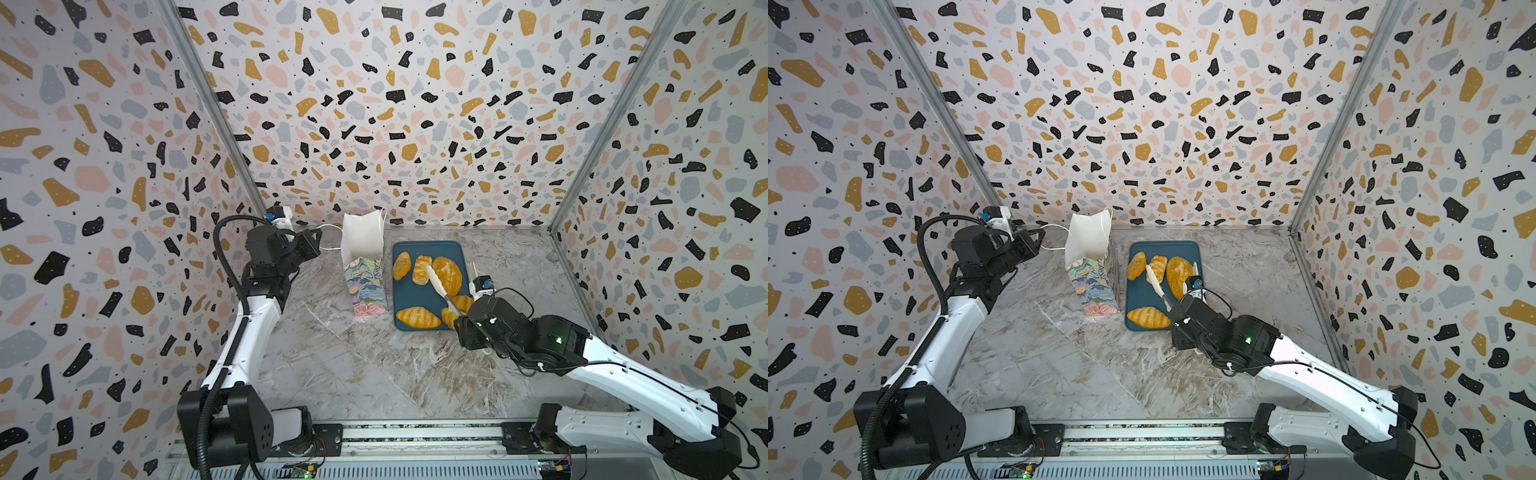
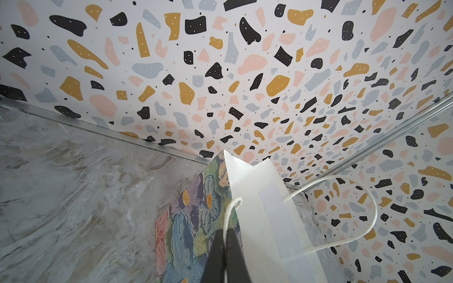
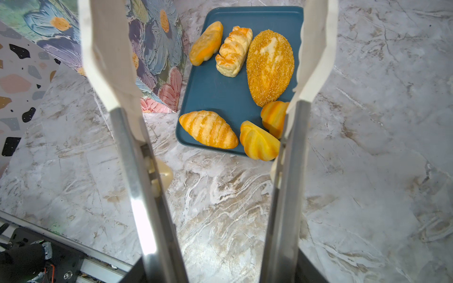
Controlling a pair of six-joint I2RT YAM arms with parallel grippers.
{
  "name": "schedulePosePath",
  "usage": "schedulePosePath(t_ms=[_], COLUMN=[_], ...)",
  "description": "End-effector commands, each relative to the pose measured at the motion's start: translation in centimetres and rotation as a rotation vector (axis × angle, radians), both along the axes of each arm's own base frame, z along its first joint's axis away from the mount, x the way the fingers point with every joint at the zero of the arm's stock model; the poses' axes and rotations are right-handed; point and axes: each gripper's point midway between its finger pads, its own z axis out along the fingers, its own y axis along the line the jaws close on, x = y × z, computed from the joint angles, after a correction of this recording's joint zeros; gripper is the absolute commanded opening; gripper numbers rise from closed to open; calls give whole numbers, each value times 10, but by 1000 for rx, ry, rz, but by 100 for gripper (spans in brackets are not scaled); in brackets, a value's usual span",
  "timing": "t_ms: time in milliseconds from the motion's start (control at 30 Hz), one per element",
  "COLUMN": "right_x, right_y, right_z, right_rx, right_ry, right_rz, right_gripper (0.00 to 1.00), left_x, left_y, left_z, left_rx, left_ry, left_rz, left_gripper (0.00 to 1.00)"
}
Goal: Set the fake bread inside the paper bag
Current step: 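Withdraw the empty tongs with the right gripper back past the tray toward the robot, then lower the tongs with the right gripper over the yellow striped bun on the tray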
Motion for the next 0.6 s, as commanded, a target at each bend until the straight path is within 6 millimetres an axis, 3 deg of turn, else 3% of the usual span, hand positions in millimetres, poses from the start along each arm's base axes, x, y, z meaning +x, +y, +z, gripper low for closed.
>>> schedulePosePath(t_ms=[0,200,567], right_x=[-5,-12,-23], right_y=[-11,-18,-32], right_z=[-1,-24,-40], right_rx=[32,21,105], right_ry=[4,28,12], right_rz=[-36,-30,-24], right_gripper=[61,61,58], left_x=[-1,2,-2], left_y=[-3,-3,2], left_z=[12,8,11], left_rx=[19,9,48], left_ry=[-55,-42,-55], left_rz=[-13,-16,15], left_gripper=[0,0,0])
